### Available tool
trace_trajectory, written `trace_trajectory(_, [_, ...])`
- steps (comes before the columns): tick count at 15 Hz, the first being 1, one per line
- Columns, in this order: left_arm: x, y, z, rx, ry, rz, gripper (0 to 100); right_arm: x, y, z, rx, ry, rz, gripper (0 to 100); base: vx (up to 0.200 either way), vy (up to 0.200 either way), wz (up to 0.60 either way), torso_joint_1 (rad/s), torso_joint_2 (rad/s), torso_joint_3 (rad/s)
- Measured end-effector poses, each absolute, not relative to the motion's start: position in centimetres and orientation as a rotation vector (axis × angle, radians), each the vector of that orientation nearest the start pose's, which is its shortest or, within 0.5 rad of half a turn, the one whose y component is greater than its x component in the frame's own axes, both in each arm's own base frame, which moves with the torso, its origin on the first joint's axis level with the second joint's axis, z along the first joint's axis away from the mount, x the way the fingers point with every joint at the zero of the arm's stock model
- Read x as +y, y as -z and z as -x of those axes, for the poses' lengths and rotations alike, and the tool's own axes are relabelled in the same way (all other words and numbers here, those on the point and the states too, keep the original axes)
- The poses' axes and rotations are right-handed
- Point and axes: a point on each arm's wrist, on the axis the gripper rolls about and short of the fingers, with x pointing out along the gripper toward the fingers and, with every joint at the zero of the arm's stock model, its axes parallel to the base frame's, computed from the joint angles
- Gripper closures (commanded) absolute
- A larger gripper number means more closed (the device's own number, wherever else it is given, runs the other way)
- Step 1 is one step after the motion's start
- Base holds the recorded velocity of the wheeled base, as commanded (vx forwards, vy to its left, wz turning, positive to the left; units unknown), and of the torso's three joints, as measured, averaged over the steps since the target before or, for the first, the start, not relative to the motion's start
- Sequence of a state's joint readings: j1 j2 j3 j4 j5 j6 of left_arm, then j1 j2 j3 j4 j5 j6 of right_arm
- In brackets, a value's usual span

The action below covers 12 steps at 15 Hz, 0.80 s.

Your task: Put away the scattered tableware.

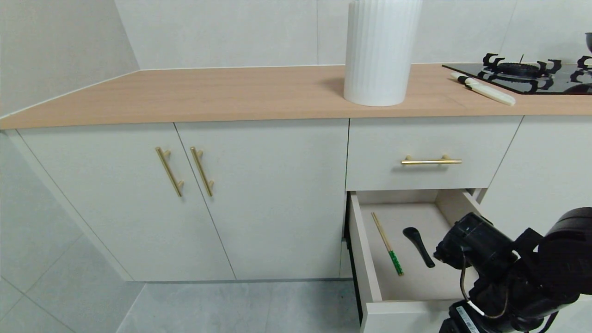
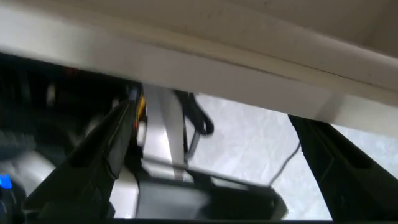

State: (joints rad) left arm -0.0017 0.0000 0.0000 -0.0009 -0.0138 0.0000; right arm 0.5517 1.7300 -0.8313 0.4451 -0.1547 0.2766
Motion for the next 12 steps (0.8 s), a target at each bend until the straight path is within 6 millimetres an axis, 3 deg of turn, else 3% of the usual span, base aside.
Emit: trace_trajectory(12, [0.0,-7.6,2.3,-0.001,0.015,0.000,0,12.8,-9.6,-24.9,0.955,-0.039,0.088,0,0.000,0.000,0.00,0.000,0.00,0.000])
